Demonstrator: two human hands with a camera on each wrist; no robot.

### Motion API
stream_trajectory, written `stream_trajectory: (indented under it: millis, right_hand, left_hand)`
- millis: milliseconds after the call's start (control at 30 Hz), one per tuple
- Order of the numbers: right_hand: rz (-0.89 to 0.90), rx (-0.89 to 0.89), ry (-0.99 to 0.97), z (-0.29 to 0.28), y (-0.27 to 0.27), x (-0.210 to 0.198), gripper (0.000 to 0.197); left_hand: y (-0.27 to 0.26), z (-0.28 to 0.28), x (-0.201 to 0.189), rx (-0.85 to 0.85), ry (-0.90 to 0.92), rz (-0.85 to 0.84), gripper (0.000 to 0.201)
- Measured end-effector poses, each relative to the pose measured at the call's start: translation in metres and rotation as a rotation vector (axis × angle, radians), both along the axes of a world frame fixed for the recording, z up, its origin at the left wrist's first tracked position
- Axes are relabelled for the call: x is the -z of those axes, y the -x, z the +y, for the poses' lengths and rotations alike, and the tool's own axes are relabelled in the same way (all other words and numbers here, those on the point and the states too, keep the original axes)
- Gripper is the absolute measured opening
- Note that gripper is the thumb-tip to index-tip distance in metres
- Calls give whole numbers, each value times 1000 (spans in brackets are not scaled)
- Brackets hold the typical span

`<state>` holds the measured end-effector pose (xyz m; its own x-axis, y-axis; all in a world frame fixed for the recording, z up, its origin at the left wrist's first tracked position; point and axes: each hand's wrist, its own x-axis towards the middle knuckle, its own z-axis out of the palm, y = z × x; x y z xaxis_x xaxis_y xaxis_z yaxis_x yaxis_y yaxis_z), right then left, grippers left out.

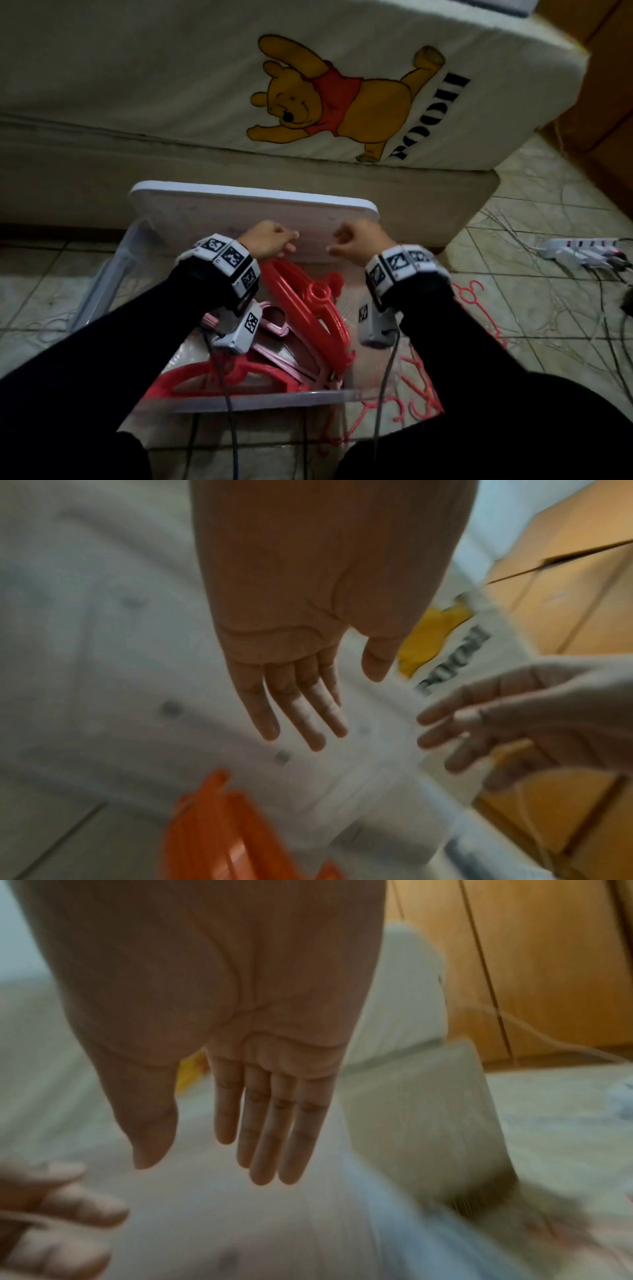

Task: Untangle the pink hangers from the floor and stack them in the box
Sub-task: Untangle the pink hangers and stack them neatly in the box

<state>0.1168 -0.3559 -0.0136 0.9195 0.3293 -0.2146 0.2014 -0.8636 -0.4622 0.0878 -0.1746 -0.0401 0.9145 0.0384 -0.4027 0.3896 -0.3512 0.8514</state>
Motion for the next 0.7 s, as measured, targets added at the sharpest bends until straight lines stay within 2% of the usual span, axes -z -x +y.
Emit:
stream_trajectory:
  millis: [167, 333, 467, 567, 700]
  right_hand:
    - [-113, 62, -92, -51, 7, -81, 37]
    - [-145, 234, -87, -135, 29, -105, 35]
    - [-77, 413, -66, -206, 52, -83, 40]
    - [3, 589, -92, -250, 76, -46, 44]
    - [115, 746, -108, -293, 108, 11, 51]
  left_hand:
    - [5, -36, -69, 77, -34, -137, 20]
    - [6, -85, -101, 161, -62, -173, 27]
    - [1, -139, -94, 263, -109, -149, 35]
    - [-4, -183, -77, 365, -148, -95, 29]
    - [-13, -243, -41, 568, -292, -65, 36]
